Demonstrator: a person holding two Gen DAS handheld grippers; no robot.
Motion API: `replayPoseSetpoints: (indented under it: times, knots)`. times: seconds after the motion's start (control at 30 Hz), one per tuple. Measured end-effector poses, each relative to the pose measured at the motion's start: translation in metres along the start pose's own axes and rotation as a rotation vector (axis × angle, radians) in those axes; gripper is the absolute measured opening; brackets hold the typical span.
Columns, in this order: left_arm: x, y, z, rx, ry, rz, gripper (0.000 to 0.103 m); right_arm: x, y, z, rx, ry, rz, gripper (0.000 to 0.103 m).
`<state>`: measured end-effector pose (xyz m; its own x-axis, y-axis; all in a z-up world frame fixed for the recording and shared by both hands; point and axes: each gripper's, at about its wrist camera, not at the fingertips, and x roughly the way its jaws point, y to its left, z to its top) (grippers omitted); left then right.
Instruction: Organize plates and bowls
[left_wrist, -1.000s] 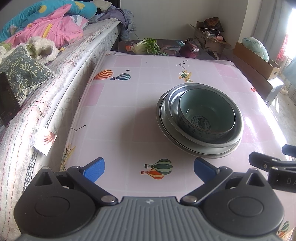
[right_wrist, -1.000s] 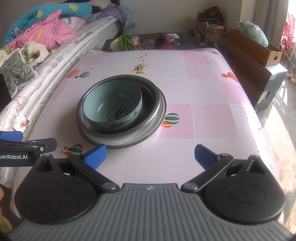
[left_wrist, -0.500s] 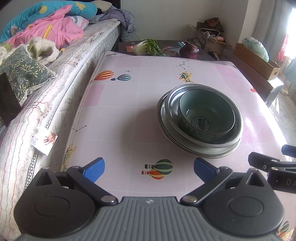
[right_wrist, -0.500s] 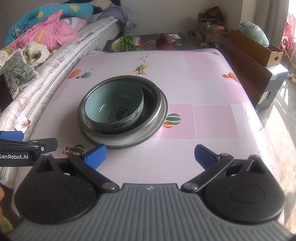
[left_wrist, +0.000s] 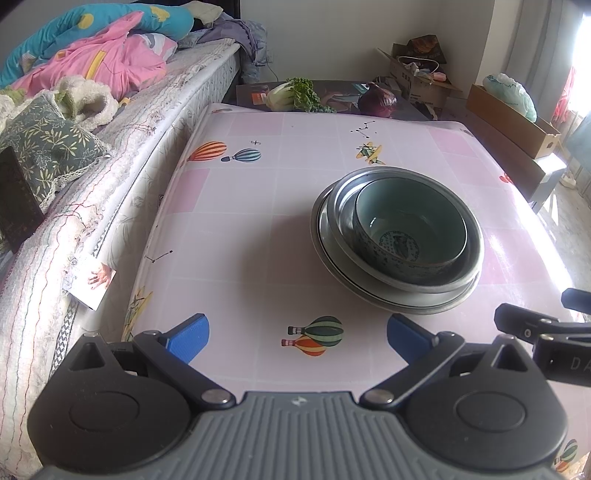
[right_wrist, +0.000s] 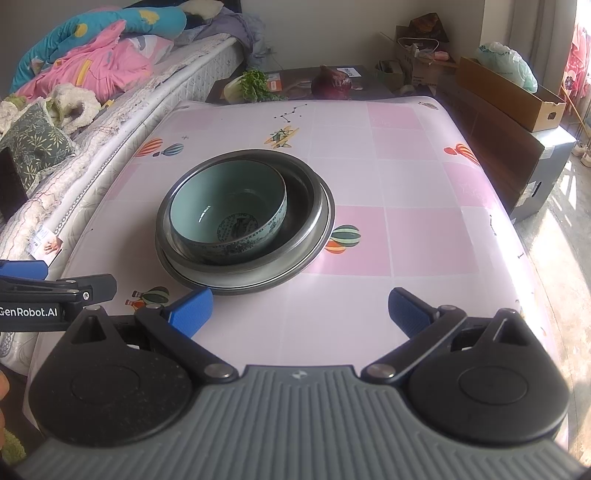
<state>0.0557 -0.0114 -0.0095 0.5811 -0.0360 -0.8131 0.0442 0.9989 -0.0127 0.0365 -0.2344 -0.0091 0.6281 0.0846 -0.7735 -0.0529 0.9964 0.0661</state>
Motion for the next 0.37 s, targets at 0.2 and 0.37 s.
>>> replayPoseSetpoints:
  times: [0.2,0.37]
  knots:
    - [0.0003,-0.0015,-0.0007,0.000,0.000,0.000,0.103,-0.0002,0.0000,-0.0002,0.000,0.000,0.000,0.102]
    - [-0.0001,-0.0026,-0.0014,0.000,0.000,0.001,0.103,-0.0005,-0.0005,-0.0006,0.002,0.001,0.001,0.102]
